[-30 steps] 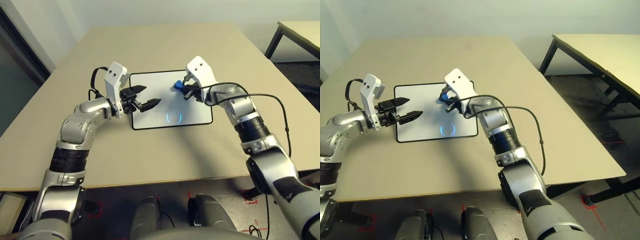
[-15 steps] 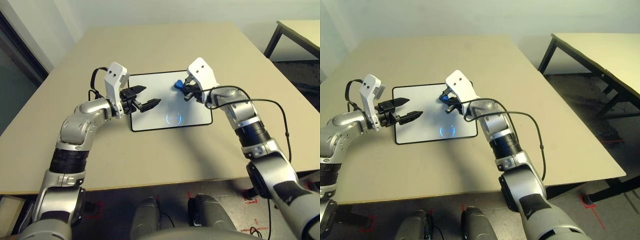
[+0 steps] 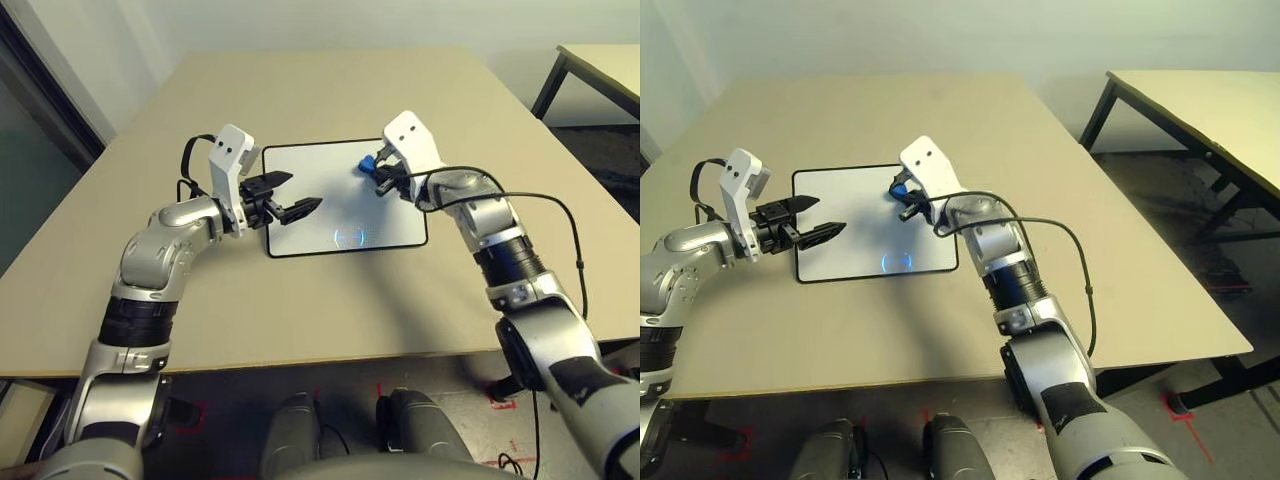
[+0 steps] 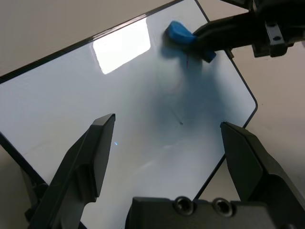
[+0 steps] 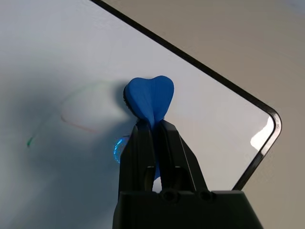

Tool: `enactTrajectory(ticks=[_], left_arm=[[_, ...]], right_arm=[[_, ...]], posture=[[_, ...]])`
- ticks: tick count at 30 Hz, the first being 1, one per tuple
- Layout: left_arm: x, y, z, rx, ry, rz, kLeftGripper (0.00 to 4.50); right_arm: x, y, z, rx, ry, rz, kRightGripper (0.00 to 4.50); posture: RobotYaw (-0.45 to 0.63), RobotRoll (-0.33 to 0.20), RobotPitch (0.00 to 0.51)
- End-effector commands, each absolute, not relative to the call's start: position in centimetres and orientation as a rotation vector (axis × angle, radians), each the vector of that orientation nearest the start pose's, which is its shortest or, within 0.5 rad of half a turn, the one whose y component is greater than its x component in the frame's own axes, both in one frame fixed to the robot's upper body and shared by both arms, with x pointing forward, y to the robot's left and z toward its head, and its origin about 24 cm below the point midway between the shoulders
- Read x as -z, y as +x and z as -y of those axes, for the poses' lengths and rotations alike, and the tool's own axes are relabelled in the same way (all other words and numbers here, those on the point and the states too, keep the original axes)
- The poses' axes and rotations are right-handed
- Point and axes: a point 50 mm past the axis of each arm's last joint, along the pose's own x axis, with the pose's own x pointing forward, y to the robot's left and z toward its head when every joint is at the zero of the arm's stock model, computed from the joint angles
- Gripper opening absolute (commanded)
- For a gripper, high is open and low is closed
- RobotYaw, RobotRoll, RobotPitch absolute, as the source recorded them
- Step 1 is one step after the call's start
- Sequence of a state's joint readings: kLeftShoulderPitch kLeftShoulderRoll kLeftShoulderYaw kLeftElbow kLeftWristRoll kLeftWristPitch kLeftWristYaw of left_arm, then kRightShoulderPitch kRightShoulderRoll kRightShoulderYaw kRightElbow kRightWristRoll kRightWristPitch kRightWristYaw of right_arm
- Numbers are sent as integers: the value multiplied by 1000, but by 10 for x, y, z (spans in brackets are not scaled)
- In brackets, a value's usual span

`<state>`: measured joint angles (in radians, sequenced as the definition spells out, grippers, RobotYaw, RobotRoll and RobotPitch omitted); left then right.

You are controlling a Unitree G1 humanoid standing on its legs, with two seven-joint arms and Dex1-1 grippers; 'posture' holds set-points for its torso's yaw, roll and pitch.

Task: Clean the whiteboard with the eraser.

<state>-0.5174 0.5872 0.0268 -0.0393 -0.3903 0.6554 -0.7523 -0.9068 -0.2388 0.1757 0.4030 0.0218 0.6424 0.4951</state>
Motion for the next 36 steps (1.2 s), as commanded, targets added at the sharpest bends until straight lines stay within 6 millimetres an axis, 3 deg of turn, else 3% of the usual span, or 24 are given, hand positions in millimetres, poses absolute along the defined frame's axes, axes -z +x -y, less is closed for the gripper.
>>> enactTrajectory(ticks=[1,5,11,20,25,36], left_arm=[[-166,312,-193,776,158,-177,4500],[-166,312,-193,774,161,-177,4500],[-166,312,-192,776,160,-175,4500],[-165,311,-192,777,156,-181,4500],[-165,310,-192,776,153,-179,4500],[-165,310,-192,775,151,-181,4500]], right_arm=[[-145,374,98,-607,-350,-338,43],[-127,355,80,-714,-355,-394,43],[-121,345,71,-751,-361,-409,43],[-150,378,99,-568,-370,-311,42],[-156,385,105,-531,-368,-287,42],[-127,352,66,-740,-355,-366,42]], posture=[[-14,0,55],[-12,0,53],[-10,0,57],[-11,0,64],[-10,0,65],[-10,0,70]])
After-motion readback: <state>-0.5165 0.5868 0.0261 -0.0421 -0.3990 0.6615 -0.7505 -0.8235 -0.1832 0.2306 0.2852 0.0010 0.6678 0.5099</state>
